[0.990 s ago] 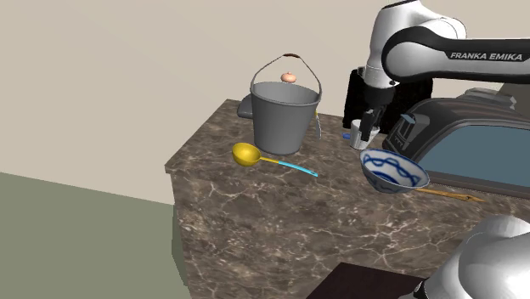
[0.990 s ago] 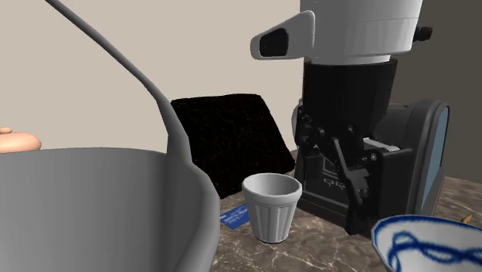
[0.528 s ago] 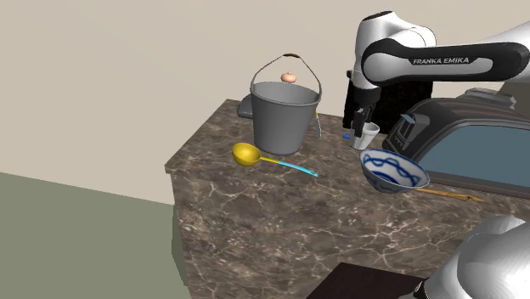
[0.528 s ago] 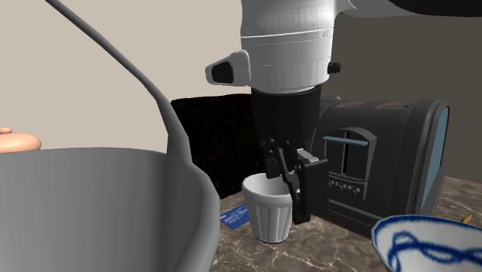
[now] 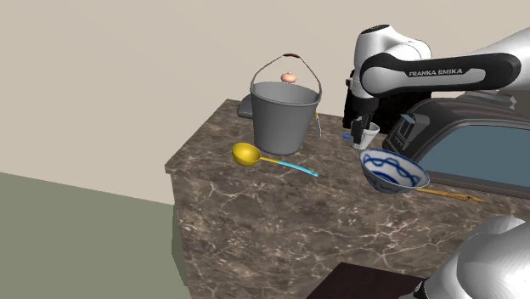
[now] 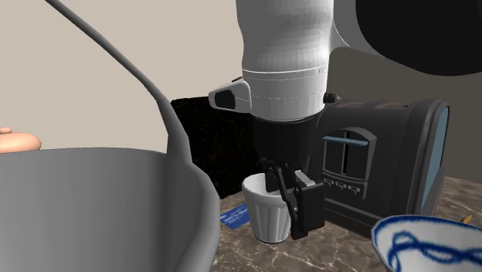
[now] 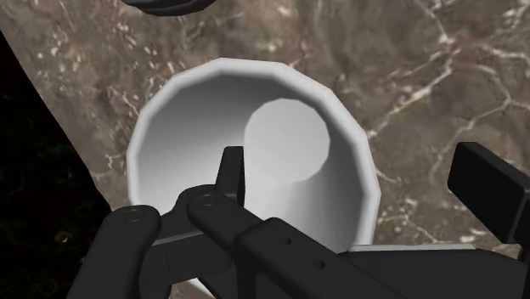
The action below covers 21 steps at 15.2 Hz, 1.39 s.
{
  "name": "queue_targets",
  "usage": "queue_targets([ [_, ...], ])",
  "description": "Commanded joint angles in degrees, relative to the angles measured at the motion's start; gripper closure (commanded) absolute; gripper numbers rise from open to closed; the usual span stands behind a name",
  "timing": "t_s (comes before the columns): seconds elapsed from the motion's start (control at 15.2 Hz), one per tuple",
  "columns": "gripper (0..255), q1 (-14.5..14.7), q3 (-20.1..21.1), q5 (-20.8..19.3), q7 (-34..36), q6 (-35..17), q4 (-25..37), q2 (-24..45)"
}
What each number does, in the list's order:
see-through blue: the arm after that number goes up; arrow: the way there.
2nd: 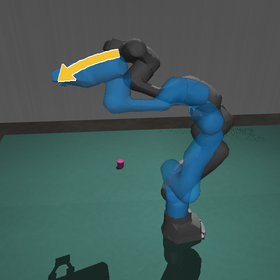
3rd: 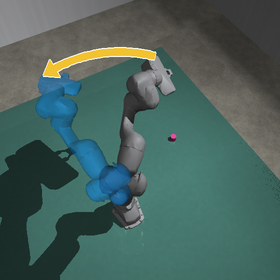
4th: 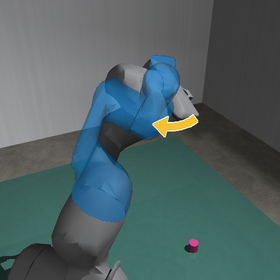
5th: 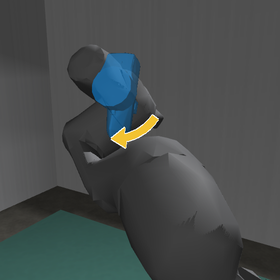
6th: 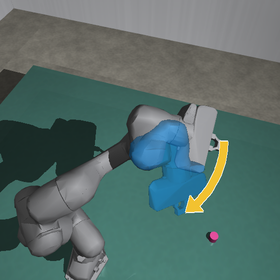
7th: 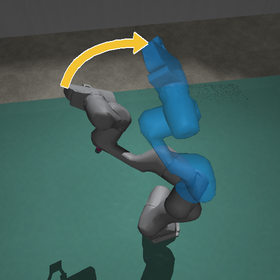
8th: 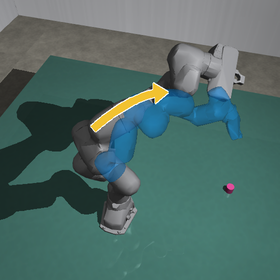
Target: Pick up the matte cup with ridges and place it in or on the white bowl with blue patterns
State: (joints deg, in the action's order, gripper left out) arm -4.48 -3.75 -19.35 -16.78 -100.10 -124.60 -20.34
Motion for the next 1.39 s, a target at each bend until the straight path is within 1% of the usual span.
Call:
queue_targets([
  [0.0, 0, 0.0, 0.0, 0.0, 0.0, -0.1, -0.1, 0.0],
  [0.2, 0, 0.0, 0.0, 0.0, 0.0, -0.1, 0.0, 0.0],
  [0.26, 255, 0.0, 0.0, 0.0, 0.0, -0.1, 0.0, 0.0],
  [0.86, 255, 0.0, 0.0, 0.0, 0.0, -0.1, -0.1, 0.0],
  [1.32, 255, 0.1, 0.3, 0.4, -1.4, 5.0, 5.3, 0.0],
])
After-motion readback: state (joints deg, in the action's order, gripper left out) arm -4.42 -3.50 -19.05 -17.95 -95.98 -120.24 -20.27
